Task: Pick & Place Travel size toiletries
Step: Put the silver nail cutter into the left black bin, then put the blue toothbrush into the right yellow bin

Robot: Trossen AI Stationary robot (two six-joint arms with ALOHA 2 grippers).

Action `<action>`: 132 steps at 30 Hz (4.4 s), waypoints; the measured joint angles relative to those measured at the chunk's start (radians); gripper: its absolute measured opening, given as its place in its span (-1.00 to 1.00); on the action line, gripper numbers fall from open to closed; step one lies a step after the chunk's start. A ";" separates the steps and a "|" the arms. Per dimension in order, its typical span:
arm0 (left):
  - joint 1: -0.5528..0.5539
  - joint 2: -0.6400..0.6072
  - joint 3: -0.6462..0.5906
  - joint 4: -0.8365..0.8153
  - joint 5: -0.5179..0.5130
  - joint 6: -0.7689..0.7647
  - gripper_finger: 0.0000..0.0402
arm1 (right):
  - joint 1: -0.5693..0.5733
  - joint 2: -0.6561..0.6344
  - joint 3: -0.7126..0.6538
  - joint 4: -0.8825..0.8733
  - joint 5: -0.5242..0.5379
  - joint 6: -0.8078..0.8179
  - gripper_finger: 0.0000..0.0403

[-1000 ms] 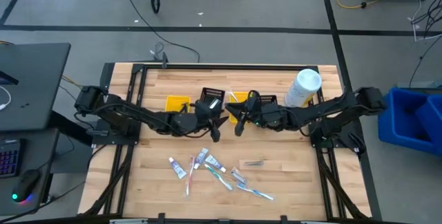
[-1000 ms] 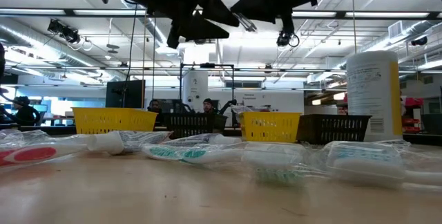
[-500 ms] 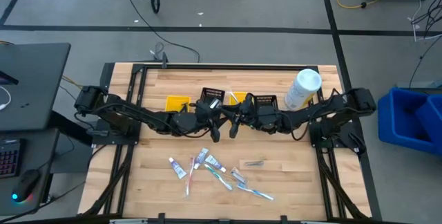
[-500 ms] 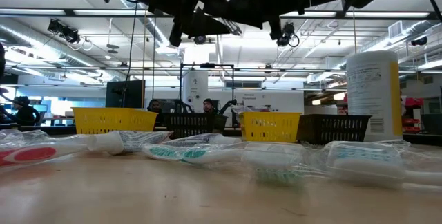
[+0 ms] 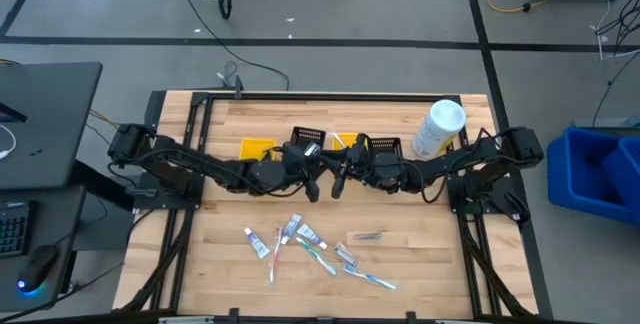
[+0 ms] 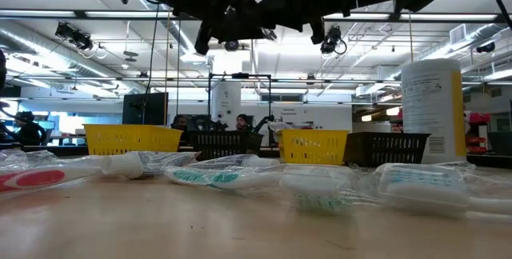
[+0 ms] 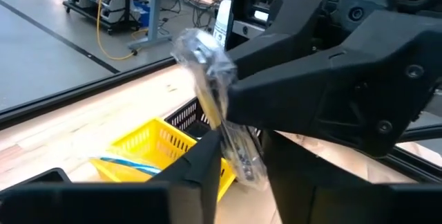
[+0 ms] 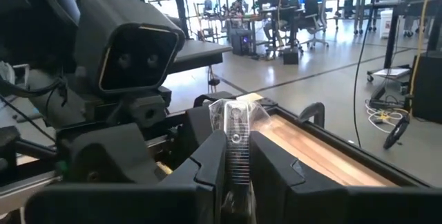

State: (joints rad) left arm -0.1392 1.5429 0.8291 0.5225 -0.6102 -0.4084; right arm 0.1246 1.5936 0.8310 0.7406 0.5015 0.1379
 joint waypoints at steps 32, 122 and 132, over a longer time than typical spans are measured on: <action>0.084 0.000 0.001 -0.447 -0.101 -0.206 -0.70 | -0.032 0.000 0.000 -0.295 0.352 0.062 0.15; -0.056 -0.084 0.033 -0.570 0.333 -0.048 -0.30 | 0.629 0.126 0.000 -0.674 -0.214 0.615 -0.06; -0.059 -0.084 0.033 -0.586 0.284 -0.051 -0.30 | 0.636 0.270 0.005 -0.625 -0.218 0.744 -0.09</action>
State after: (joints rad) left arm -0.1982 1.4593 0.8619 -0.0630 -0.3260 -0.4599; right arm 0.7601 1.8636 0.8360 0.1154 0.2840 0.8821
